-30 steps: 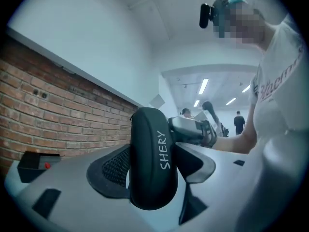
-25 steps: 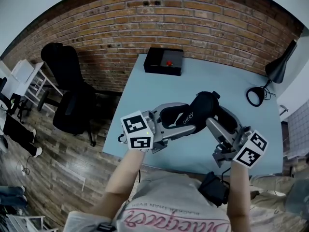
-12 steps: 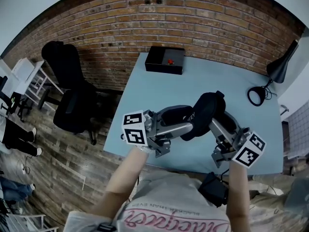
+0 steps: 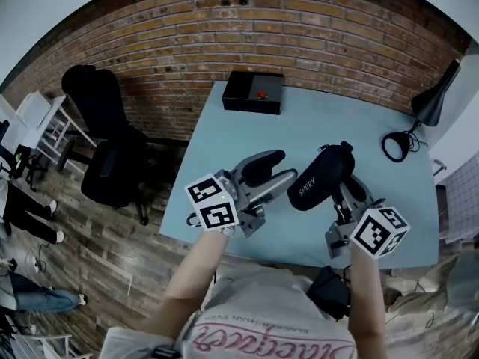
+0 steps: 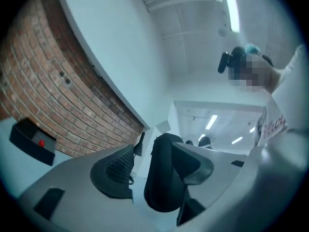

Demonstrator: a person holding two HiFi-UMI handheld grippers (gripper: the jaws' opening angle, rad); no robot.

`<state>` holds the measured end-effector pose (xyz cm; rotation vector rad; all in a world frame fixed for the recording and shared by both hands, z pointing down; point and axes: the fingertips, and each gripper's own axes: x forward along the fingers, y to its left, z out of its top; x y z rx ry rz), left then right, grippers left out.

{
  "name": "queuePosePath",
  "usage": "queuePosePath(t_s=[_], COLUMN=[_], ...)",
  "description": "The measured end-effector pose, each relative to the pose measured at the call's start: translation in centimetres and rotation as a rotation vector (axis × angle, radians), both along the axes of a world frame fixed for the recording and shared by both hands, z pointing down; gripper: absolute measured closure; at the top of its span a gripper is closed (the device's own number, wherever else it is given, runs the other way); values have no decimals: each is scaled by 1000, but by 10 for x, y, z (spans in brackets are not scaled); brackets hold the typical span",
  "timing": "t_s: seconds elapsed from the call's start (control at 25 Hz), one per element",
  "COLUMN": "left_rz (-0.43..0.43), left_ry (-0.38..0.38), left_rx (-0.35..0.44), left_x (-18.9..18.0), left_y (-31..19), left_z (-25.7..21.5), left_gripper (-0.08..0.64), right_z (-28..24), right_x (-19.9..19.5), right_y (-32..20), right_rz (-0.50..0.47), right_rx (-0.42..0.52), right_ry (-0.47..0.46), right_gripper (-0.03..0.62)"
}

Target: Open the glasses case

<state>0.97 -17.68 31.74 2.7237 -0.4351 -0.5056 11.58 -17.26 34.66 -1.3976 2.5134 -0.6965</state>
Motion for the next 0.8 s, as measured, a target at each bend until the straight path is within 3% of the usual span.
queuePosePath(t_s=[0.24, 0.36, 0.52, 0.64, 0.8], left_rz=[-142, -204, -355, -445, -449], left_ry=[-371, -524, -723, -745, -657], left_rx=[351, 446, 527, 536, 455], left_x=[29, 47, 61, 59, 44], left_y=[30, 37, 30, 18, 12], left_z=[2, 13, 33, 36, 30], left_gripper=[304, 296, 255, 255, 255], right_z=[13, 14, 10, 7, 5], right_x=[26, 30, 21, 11, 15], right_y=[-16, -21, -23, -21, -18], right_rz=[205, 262, 275, 247, 243], right_rx=[-106, -116, -111, -90, -63], right_ry=[-22, -11, 9, 32, 70], right_gripper=[525, 525, 525, 525, 525])
